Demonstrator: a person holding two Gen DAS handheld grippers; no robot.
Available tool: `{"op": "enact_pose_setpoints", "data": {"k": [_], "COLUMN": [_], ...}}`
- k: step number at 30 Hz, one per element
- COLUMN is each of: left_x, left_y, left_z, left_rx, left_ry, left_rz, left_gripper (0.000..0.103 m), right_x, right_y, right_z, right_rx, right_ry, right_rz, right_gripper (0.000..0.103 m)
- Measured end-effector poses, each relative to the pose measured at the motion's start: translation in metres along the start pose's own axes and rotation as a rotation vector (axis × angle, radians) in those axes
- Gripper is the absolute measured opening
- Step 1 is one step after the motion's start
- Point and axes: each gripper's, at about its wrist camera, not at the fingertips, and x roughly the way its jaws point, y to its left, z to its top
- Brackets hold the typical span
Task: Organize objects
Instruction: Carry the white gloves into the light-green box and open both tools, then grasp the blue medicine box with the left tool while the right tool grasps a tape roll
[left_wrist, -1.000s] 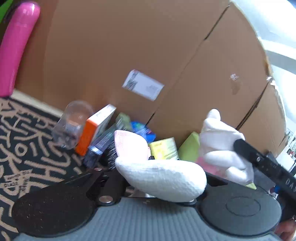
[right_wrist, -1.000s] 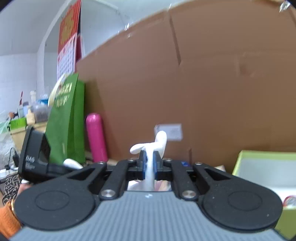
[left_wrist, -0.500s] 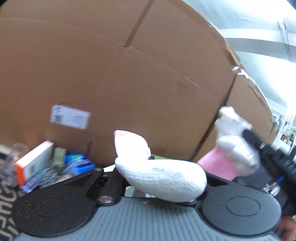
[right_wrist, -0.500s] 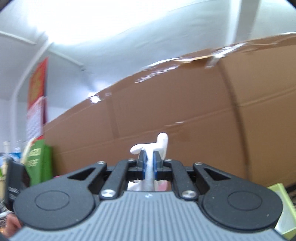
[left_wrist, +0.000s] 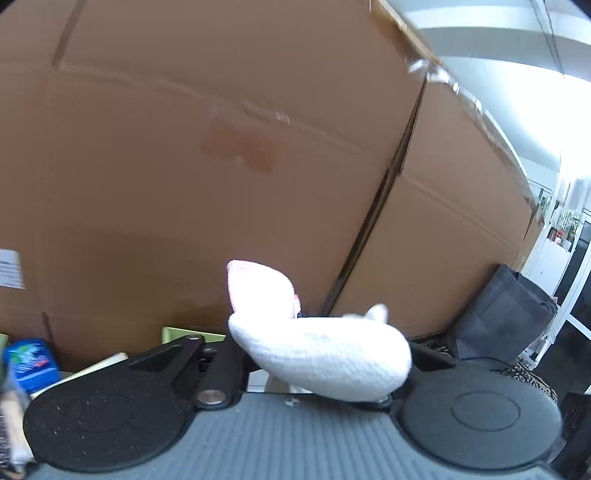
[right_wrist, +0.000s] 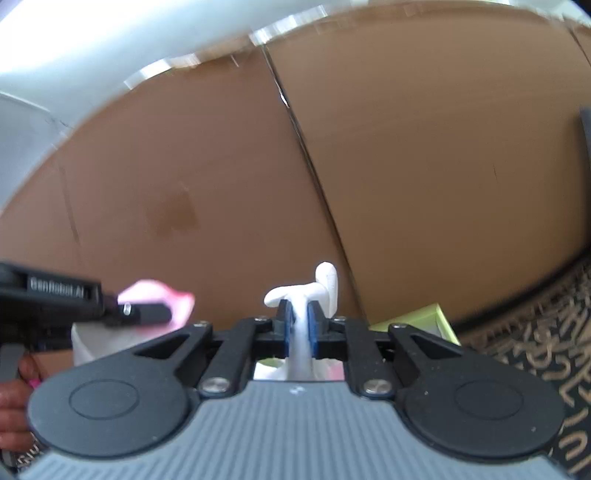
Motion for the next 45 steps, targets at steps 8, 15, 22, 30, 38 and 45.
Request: {"op": "enact_pose_setpoints", "data": {"k": [8,15,22,30,38,45], "left_x": [0.019,-0.001,-0.053,-0.115,-0.159,-0.166], "left_y": [0.018,0.022,0.036,0.08,0.151,0.166], "left_z": [-0.023,-0.025,-0.034,-0.06,-0.082,-0.094], "left_rx": [-0.017,0.007,0.018,-0.038,-0.185,-0.205], "left_ry": [0.028,0.008,-0.043,-0.07,-0.043,-0.023], "left_rz": [0.054,0.068,0.083,0.205,0.346,0.367], "left_gripper": [0.091,0.091,0.091,0.091,0.091,0.091], "right_x": [0.006,0.007,0.002,0.002,0.02,0.009], "right_y": [-0.016,-0.009,0.016,0.091,0.139,0.193], "right_z": [-0.011,-0.014,-0.013,-0.026,-0.066,-0.114], "right_rx": [0.023,0.002,-0.036,-0.294,-0.599,-0.84], "right_ry": [-0.01,-0.016,-0.048,0.019,0.132,0.151], "right_rz": [-0.263,-0.248,-0.153,0.048,0.063,0.298], "right_gripper": [0.085,0.093,0.096,0.096,0.096,0.096]}}
